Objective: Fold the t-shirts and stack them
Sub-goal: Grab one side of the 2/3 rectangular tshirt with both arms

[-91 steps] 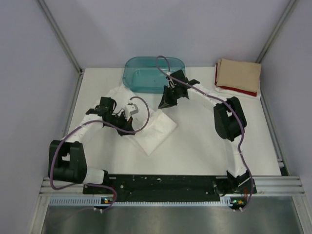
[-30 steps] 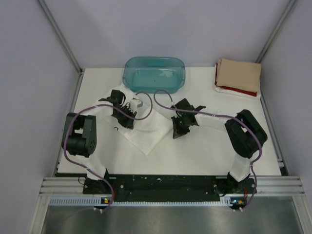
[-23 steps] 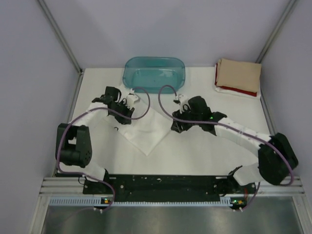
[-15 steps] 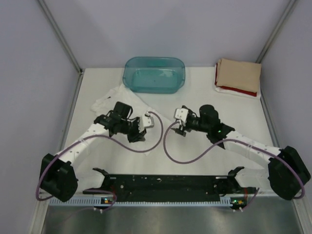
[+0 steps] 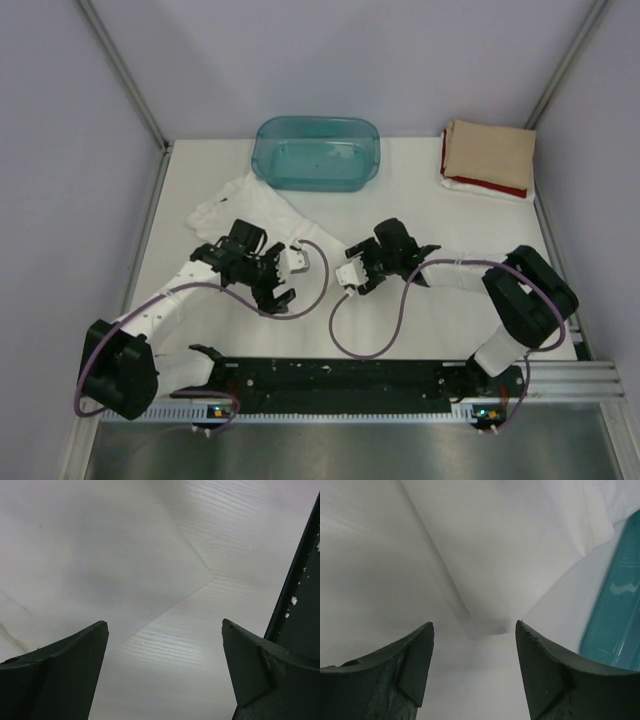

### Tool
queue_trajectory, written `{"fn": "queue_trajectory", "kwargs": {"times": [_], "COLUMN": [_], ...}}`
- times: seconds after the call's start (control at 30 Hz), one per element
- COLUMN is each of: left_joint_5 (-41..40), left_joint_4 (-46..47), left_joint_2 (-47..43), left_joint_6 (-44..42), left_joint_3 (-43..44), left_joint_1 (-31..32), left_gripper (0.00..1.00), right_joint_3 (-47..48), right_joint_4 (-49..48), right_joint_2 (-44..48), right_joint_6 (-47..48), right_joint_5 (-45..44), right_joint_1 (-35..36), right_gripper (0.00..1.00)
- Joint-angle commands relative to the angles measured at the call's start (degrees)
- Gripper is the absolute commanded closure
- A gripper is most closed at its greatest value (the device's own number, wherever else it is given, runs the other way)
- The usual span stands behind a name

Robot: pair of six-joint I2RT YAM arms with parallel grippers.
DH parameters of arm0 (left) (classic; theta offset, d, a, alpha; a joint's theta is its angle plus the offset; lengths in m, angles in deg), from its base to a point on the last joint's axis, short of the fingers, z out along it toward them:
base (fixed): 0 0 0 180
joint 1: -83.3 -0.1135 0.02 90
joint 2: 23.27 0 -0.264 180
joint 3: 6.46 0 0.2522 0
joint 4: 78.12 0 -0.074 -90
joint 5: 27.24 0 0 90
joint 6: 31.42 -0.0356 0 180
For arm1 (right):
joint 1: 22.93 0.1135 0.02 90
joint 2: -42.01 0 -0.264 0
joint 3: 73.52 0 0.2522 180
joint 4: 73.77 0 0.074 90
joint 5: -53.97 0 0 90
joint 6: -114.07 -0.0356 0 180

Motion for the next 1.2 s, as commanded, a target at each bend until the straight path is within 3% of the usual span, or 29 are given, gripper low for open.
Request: {"fn": "queue_trajectory", "kwargs": {"times": [0.0,0.1,0.17,0.27,0.4,0.43,0.47,0.5,0.57,0.6,0.63,0.7,0.77,0.87,0.97,1.07,1.17], "left_joint_5": [-5.9,-13.2,-17.7,-17.4,-17.6,-13.7,-4.1,8.5,29.9,34.8,33.7,25.6,20.0,13.5,13.3,15.9,10.5], "left_joint_4": [2.6,3.4,4.1,5.0,8.5,7.2,5.3,3.9,3.9,2.6,-1.4,-1.0,-1.1,-2.0,-8.0,-15.2,-12.9], "left_joint_2": [-2.2,-2.7,-3.2,-3.5,-2.1,-1.5,-1.0,-0.5,0.1,0.5,0.2,-2.7,-3.8,-4.2,-6.5,-7.7,-10.1], "left_joint_6": [2.7,5.4,7.7,12.2,28.0,32.1,34.8,34.5,33.5,31.6,26.8,20.9,16.3,10.2,-1.0,-12.0,-12.3], "left_joint_3": [-0.4,0.5,2.4,7.5,15.8,18.9,21.1,22.3,21.7,21.8,22.5,19.6,15.9,8.7,3.6,0.2,-4.2], "left_joint_1": [-1.4,-2.8,-4.2,-7.6,-11.1,-13.3,-17.0,-20.7,-28.7,-29.6,-29.0,-24.9,-20.4,-11.0,-3.2,-1.3,5.6], "left_gripper": [0.01,0.01,0.01,0.01,0.01,0.01,0.01,0.01,0.01,0.01,0.01,0.03,0.10,0.15,0.14,0.14,0.15], "right_joint_3": [3.2,3.6,4.0,3.8,5.0,4.9,4.8,4.9,4.5,3.7,2.6,0.2,-1.6,-2.8,-4.2,-5.3,-5.5], "right_joint_4": [-3.9,-4.1,-2.6,-2.1,2.0,3.6,4.7,6.1,9.2,10.4,10.9,11.4,13.1,19.8,25.0,26.8,27.1], "right_joint_2": [-3.1,-4.6,-5.8,-7.3,-8.5,-8.3,-7.7,-6.8,-4.3,-3.1,-1.6,0.8,3.7,7.5,12.1,15.3,15.6], "right_joint_6": [7.7,7.6,9.0,9.9,11.8,12.4,12.4,11.9,10.0,9.2,8.5,6.7,3.8,0.1,-4.2,-12.0,-21.8], "right_joint_5": [-1.9,-1.4,-2.1,-2.5,-4.4,-5.5,-6.1,-6.2,-6.0,-6.1,-6.5,-7.7,-7.7,-7.6,-7.3,-7.9,-11.4], "right_joint_1": [1.2,1.5,1.9,2.3,2.8,3.0,3.3,3.6,4.8,5.9,7.3,10.1,13.1,16.9,21.4,25.8,26.7], "right_gripper": [0.34,0.35,0.41,0.58,0.86,0.91,0.94,0.99,1.00,1.00,1.00,1.00,1.00,1.00,1.00,1.00,1.00]}}
